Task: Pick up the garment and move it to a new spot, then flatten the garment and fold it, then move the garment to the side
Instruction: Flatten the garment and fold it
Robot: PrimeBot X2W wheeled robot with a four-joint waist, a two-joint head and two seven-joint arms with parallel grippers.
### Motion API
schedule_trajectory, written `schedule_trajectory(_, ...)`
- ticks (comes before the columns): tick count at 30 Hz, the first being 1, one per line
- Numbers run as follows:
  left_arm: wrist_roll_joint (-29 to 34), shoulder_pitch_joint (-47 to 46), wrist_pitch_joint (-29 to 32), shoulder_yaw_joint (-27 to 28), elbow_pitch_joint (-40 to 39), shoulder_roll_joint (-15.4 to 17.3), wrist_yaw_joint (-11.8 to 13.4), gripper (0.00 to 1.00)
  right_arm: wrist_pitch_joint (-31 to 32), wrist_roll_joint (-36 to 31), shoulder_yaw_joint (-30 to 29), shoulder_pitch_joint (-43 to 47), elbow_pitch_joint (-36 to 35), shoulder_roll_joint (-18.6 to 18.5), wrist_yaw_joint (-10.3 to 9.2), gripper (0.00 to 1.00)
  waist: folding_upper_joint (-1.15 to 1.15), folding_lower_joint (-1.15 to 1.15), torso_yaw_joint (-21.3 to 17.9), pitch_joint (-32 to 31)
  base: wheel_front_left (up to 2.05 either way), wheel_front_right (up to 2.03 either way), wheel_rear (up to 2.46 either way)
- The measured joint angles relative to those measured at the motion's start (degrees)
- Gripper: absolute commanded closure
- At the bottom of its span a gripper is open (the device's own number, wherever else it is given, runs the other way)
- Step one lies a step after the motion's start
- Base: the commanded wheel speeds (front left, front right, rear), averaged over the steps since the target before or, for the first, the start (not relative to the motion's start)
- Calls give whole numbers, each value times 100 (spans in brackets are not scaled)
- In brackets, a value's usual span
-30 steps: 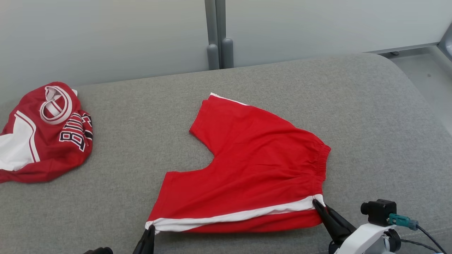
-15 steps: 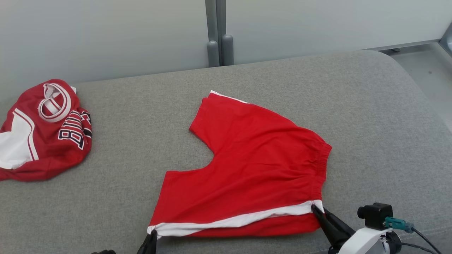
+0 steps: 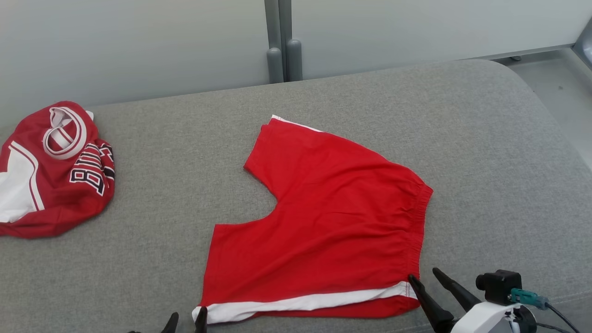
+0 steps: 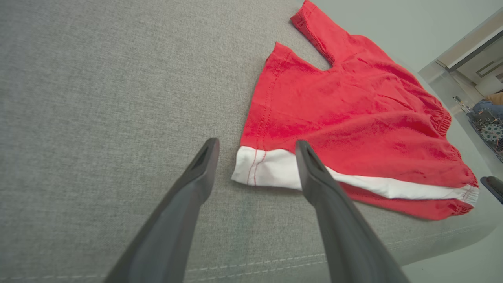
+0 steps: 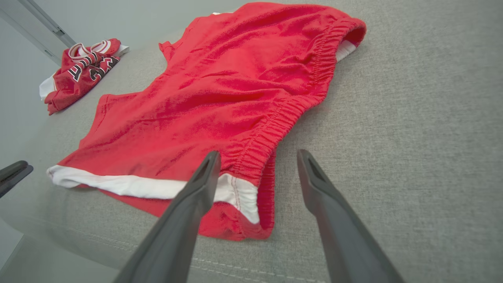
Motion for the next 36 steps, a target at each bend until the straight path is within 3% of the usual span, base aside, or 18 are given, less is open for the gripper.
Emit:
schedule_trajectory(7,96,-20,-10,276,-121,68,105,0,-1,-86,-528,-2,-208,-5,-171,0,0,0,-37,0,0,0,0)
schedule_trajectory(16,660,-526,-58,413,-477,82,189,0,-15,-450,-1070,-363,-641,-15,-412,0,0,0,-37,-108,0,0,0)
schedule_trajectory(26,1244,-884,-59,677,-712,-170,400,0,-23,-1187,-1334,-829,-1065,-13,-893,0,0,0,-39,-204,0,0,0)
schedule_trajectory(36,1572,-873,-59,899,-692,-196,457,0,-24,-1381,-1443,-804,-1268,235,-1058,0,0,0,-24,-259,0,0,0)
